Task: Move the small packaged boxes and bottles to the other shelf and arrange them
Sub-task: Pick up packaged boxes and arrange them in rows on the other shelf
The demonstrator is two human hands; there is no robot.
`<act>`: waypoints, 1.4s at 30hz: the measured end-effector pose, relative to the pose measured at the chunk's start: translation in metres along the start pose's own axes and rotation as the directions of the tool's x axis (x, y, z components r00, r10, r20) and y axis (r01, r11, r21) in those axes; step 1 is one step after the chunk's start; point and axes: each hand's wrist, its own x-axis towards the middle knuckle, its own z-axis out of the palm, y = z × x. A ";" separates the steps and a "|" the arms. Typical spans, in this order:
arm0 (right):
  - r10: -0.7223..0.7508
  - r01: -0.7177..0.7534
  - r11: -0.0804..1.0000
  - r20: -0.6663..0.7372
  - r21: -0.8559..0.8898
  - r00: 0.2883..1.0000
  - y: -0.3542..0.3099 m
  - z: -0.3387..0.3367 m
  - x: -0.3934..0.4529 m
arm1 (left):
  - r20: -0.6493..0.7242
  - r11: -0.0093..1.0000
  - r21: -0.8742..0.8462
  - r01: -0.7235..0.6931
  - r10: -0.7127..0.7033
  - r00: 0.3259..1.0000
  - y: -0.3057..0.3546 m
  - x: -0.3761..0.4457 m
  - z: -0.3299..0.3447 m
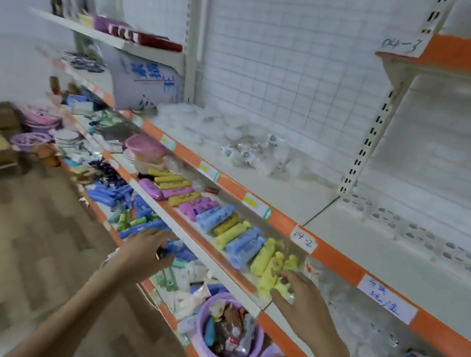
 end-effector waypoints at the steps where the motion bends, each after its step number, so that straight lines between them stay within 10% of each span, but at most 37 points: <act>1: -0.022 0.022 1.000 0.010 -0.009 1.000 -0.015 0.008 0.019 | -0.012 1.000 -0.011 0.027 -0.027 1.000 -0.017 0.006 -0.007; 15: -0.019 0.014 0.996 0.060 0.092 0.998 -0.150 0.112 0.225 | 0.004 0.995 -0.028 0.101 -0.101 0.995 -0.233 0.125 -0.064; 35: -0.071 0.088 0.991 -0.170 0.096 0.983 -0.139 0.104 0.557 | -0.031 0.982 -0.143 -0.123 0.119 0.992 -0.325 0.473 -0.069; 42: -0.081 0.081 0.994 -0.005 0.077 0.997 -0.157 0.117 0.664 | 0.099 0.980 -0.082 -0.180 0.187 0.977 -0.341 0.595 -0.072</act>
